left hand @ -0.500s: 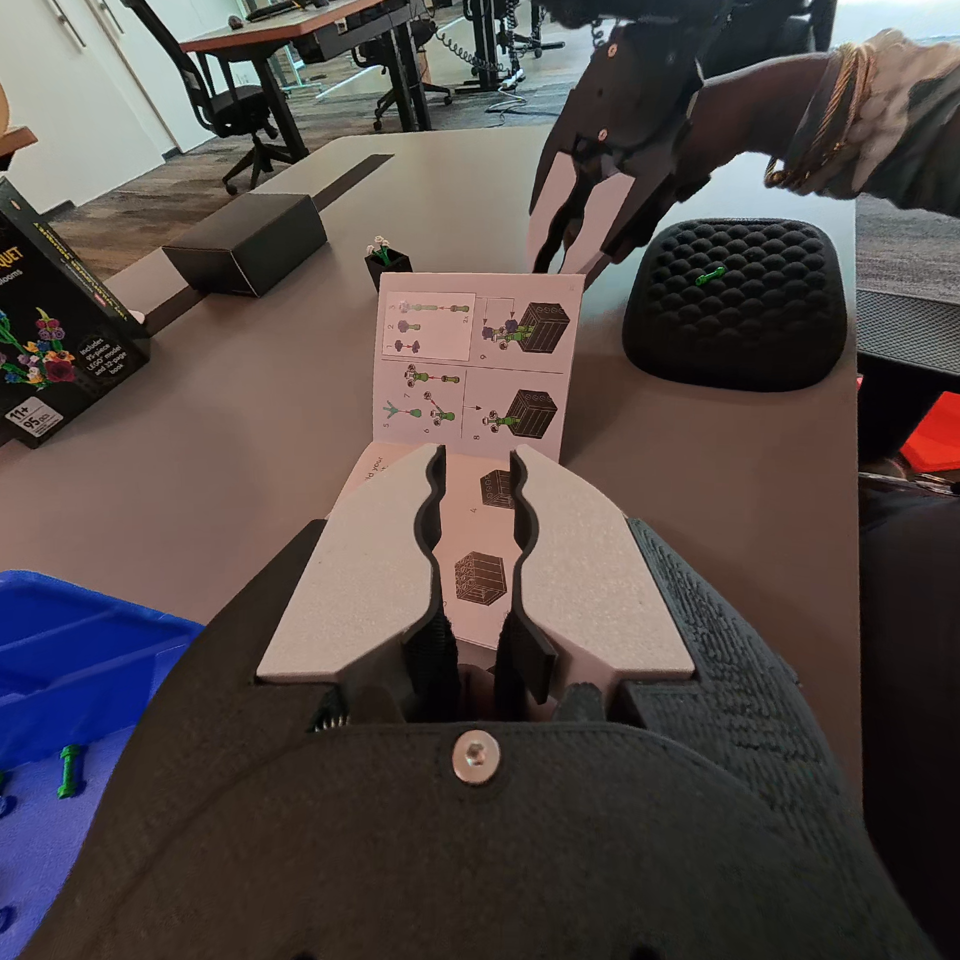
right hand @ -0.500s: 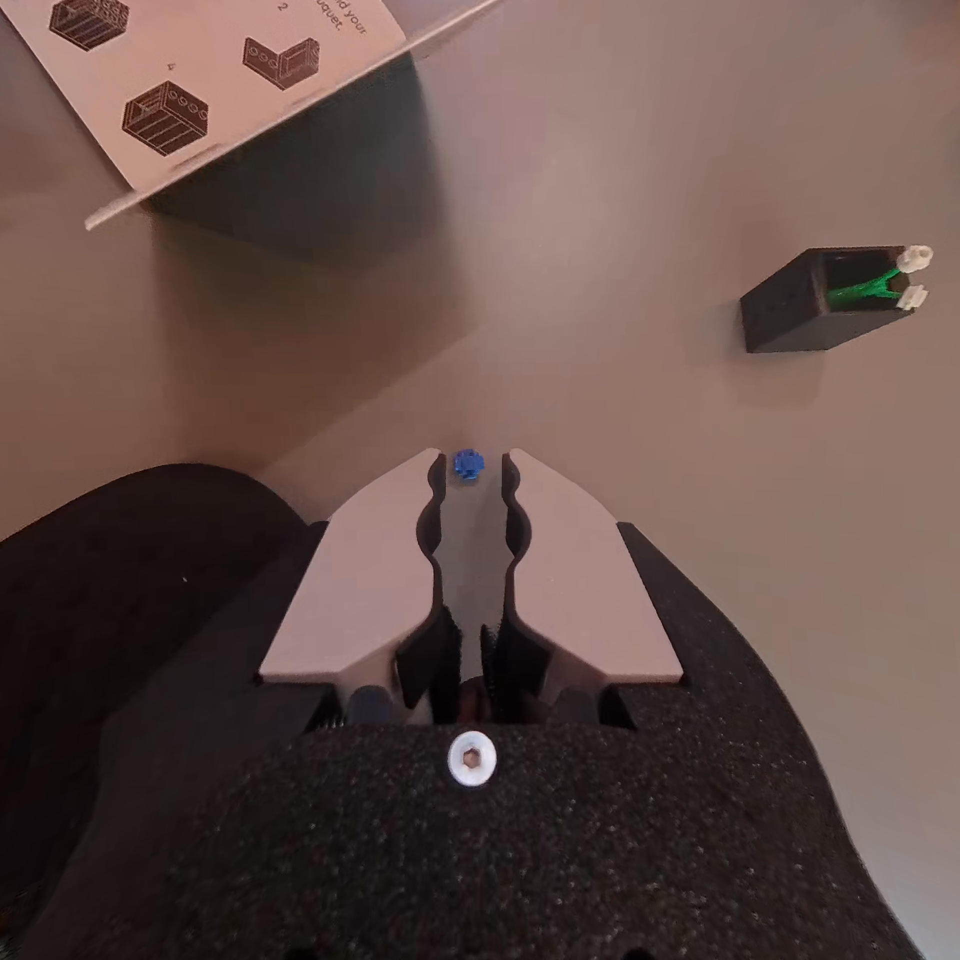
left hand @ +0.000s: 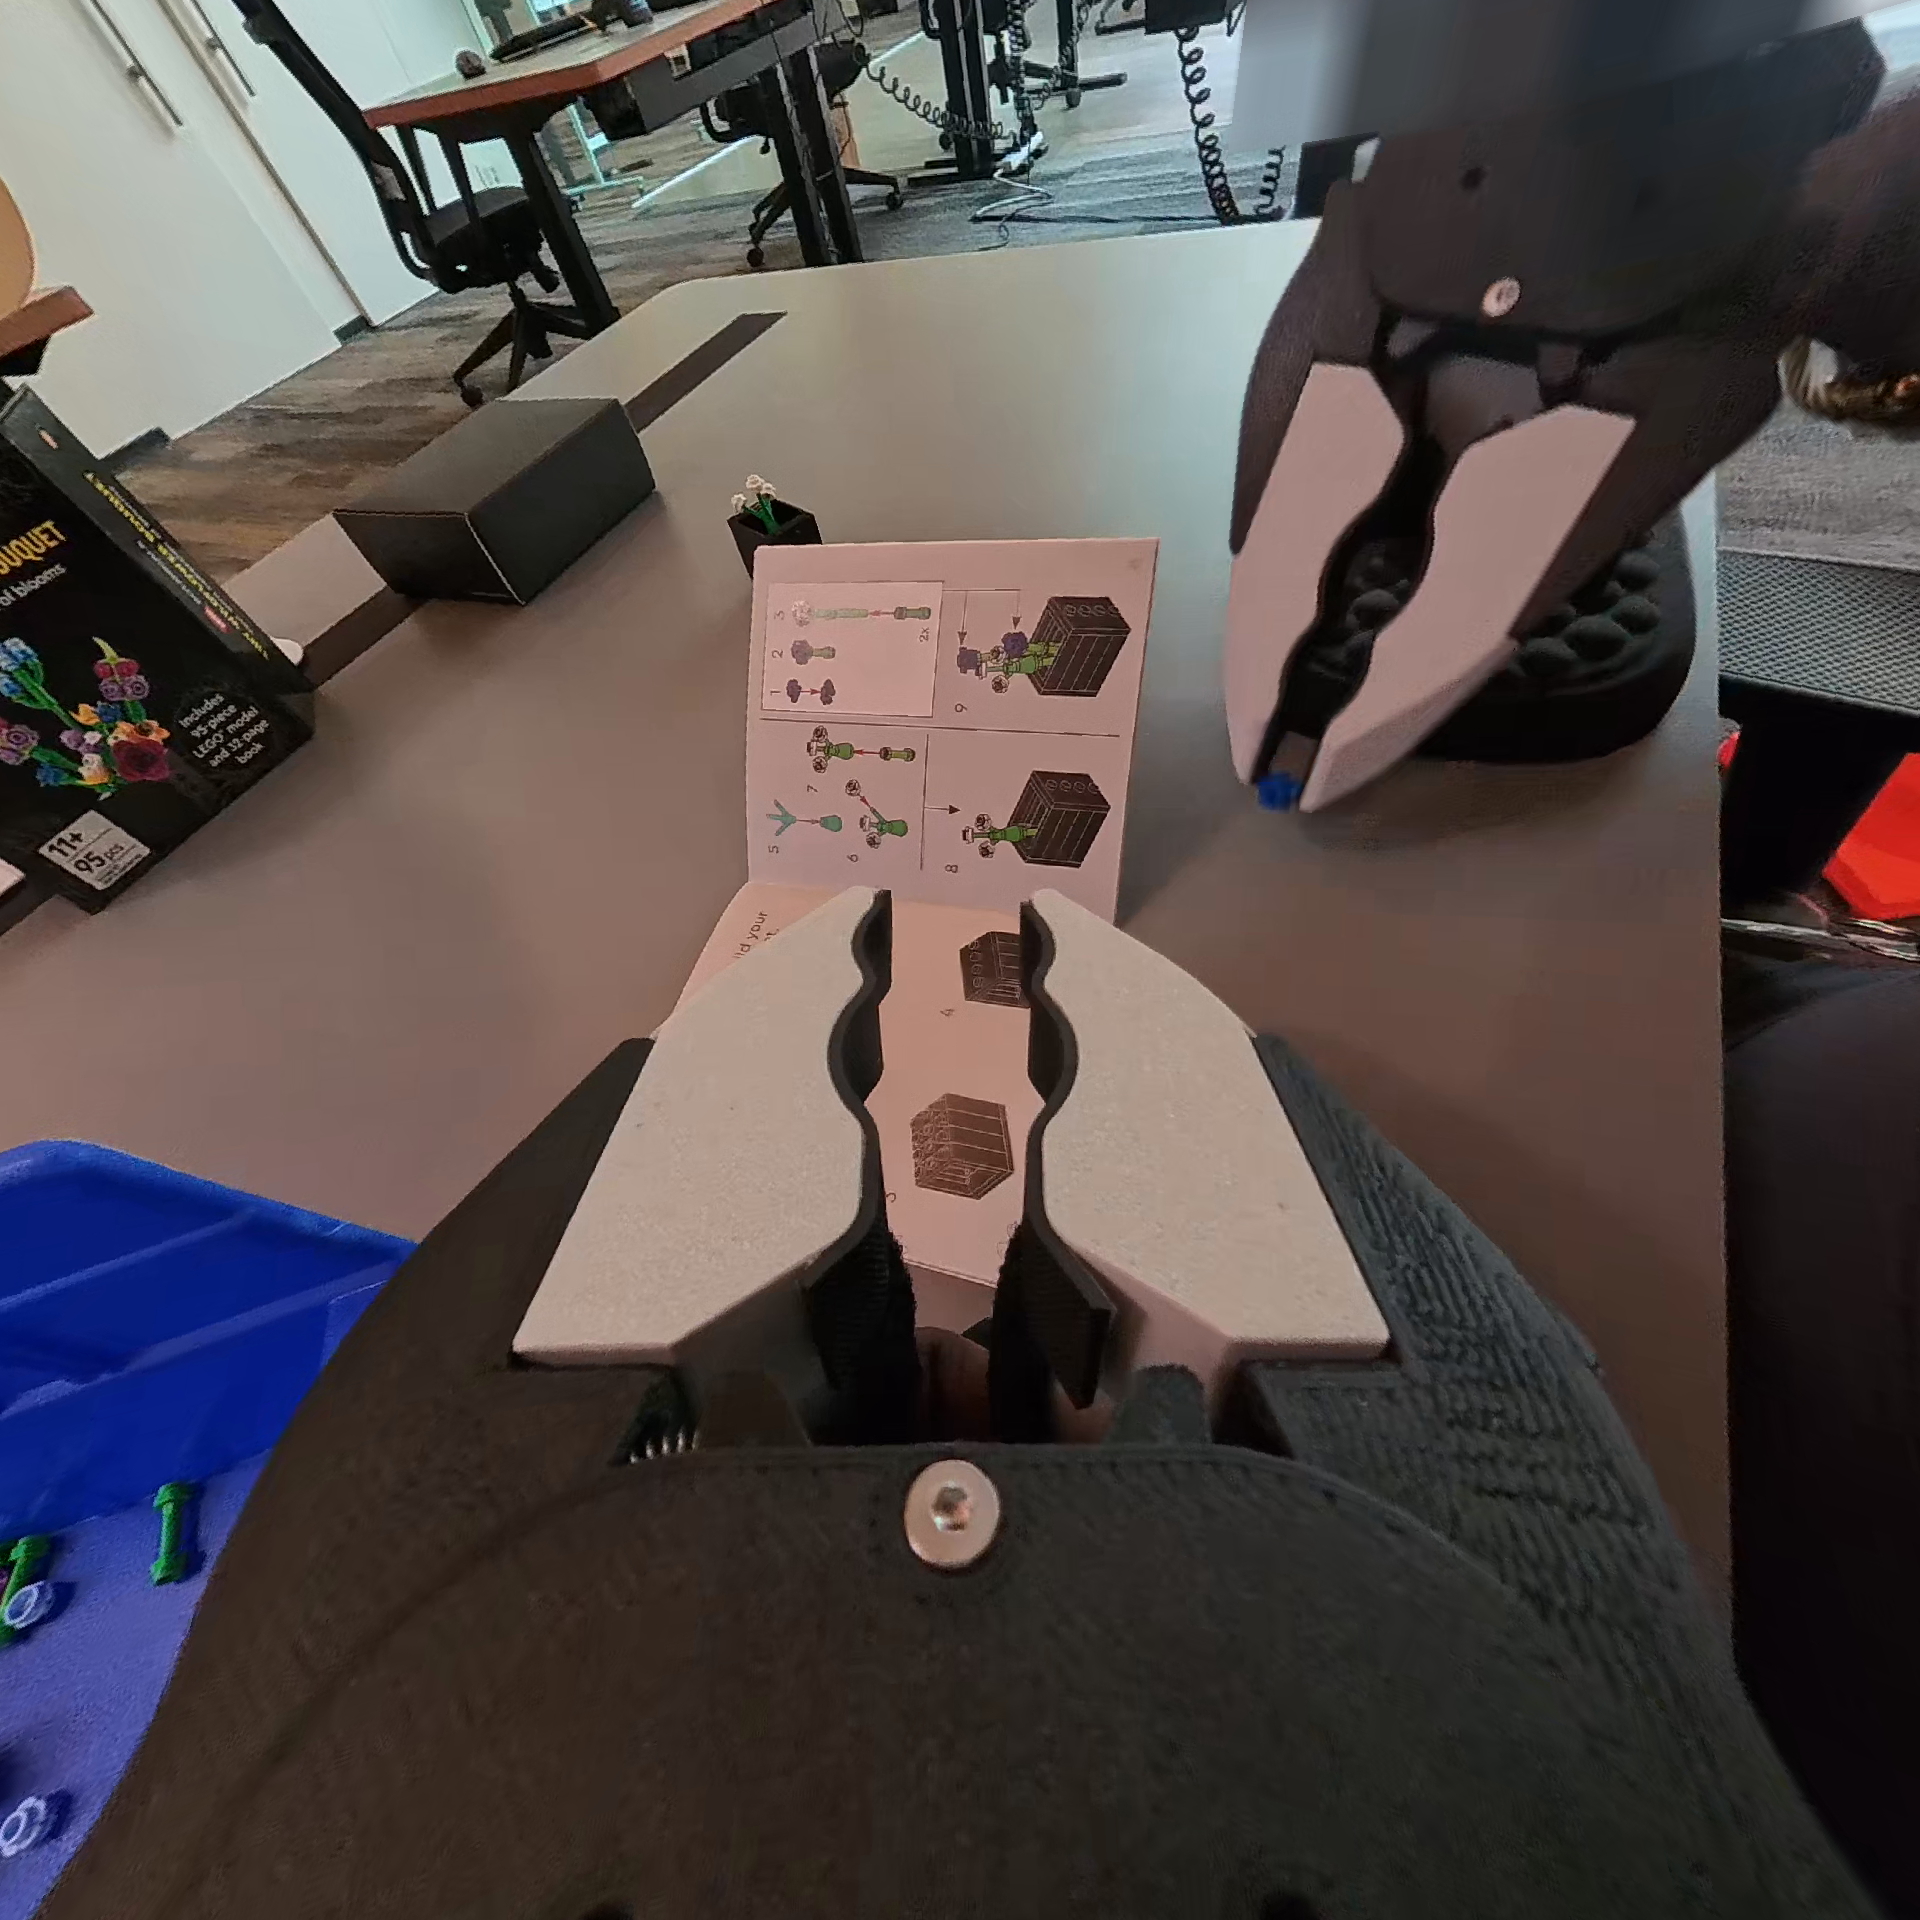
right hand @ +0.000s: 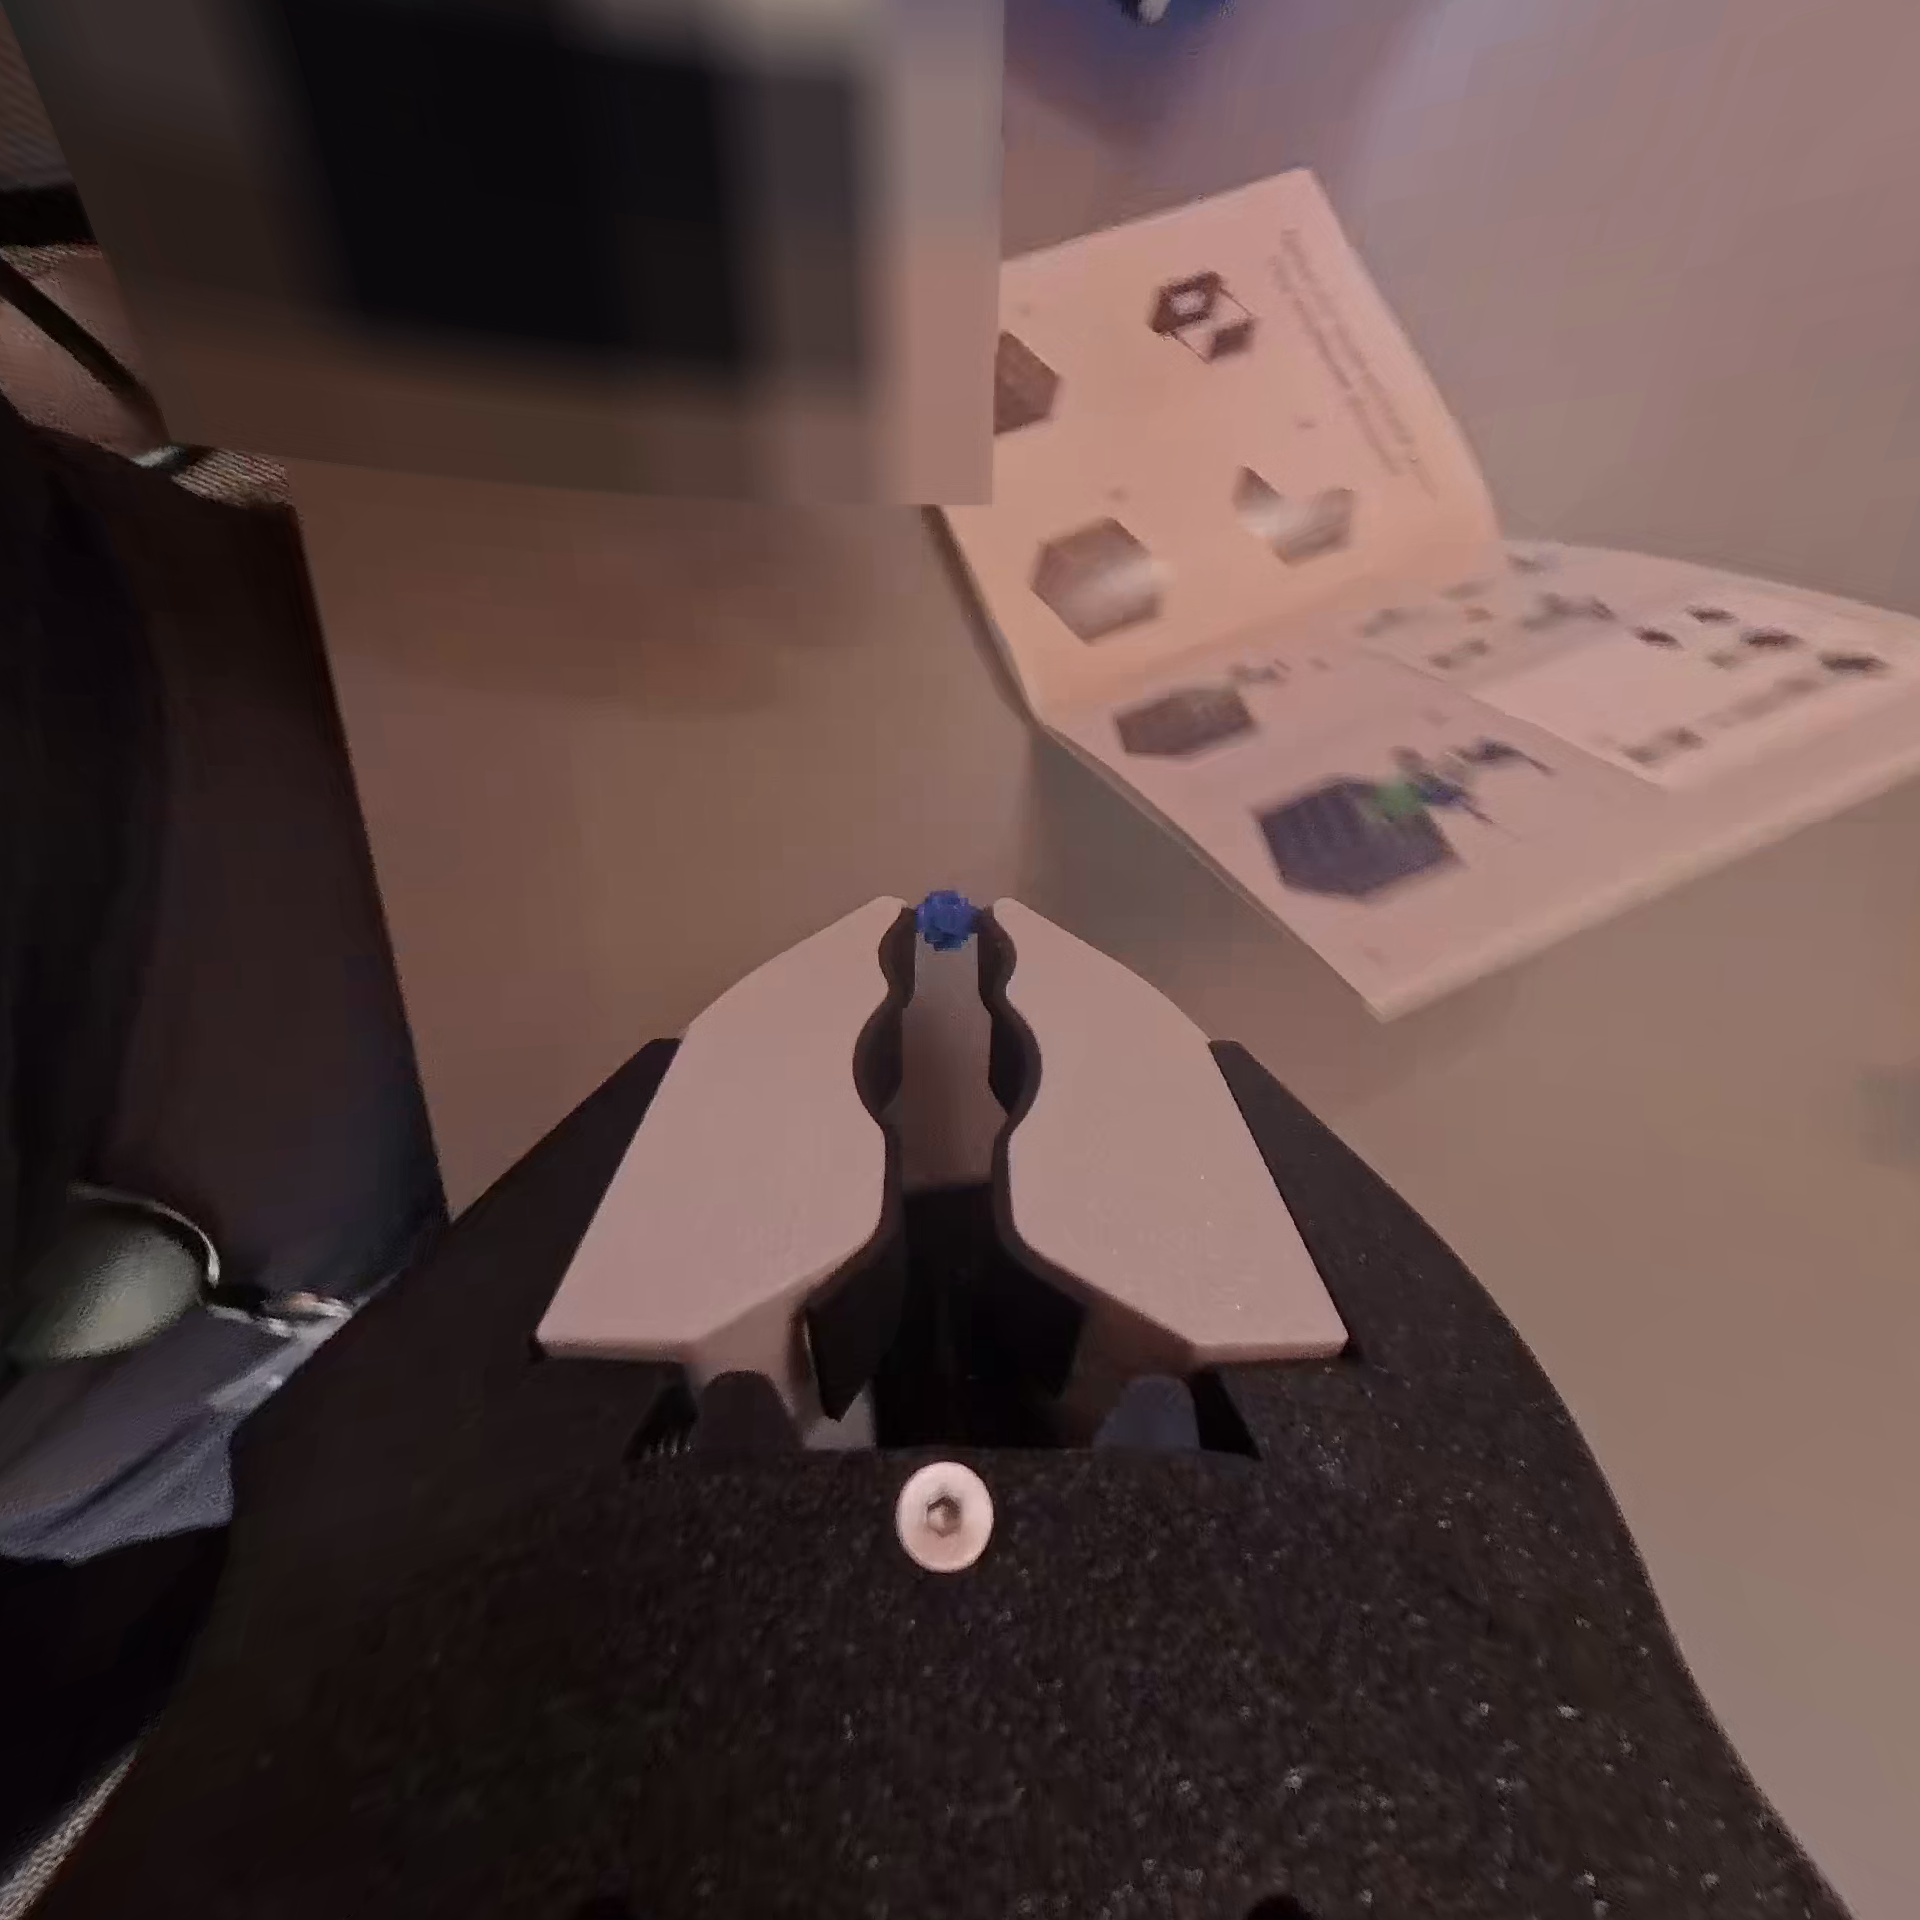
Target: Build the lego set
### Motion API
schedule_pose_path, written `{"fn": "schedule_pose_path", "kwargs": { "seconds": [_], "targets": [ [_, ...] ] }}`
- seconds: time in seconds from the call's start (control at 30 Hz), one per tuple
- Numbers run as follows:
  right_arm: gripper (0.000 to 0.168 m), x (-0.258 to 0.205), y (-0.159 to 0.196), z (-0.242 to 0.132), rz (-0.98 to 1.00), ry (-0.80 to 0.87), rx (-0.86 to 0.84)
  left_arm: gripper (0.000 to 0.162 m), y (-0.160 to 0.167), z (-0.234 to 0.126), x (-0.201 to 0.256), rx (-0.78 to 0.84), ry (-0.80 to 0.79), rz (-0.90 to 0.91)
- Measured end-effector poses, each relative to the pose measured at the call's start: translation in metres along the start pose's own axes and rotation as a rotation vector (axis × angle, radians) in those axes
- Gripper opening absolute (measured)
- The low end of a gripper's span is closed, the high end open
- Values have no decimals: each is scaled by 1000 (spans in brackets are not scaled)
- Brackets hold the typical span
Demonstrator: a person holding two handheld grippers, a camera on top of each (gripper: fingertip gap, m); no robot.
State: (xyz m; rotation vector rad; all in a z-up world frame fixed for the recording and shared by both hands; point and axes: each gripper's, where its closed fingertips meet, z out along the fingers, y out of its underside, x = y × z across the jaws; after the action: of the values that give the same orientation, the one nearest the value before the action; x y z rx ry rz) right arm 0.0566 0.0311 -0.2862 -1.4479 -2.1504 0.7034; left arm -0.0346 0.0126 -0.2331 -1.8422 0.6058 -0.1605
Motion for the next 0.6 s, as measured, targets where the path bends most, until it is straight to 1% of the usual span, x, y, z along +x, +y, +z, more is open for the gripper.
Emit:
{"fn": "schedule_pose_path", "kwargs": {
  "seconds": [0.13, 0.3, 0.37, 0.47, 0.6],
  "targets": [
    [11, -29, -24, 24, -3, -65, 30, 23, 0, -2, 3, -8, 0, 22],
    [11, -30, -20, 39, -10, -62, -32, 23, 1, -5, 3, -11, -5, 21],
    [12, -31, -19, 39, 6, -83, -26, 23, 3, -5, 3, -17, -5, 22],
    [21, -30, -22, 34, 34, -93, 12, 24, 4, -6, 2, -22, -7, 20],
    [27, -18, -20, 15, 87, -75, 69, 23, 3, -4, 4, -20, 9, 15]
  ]
}}
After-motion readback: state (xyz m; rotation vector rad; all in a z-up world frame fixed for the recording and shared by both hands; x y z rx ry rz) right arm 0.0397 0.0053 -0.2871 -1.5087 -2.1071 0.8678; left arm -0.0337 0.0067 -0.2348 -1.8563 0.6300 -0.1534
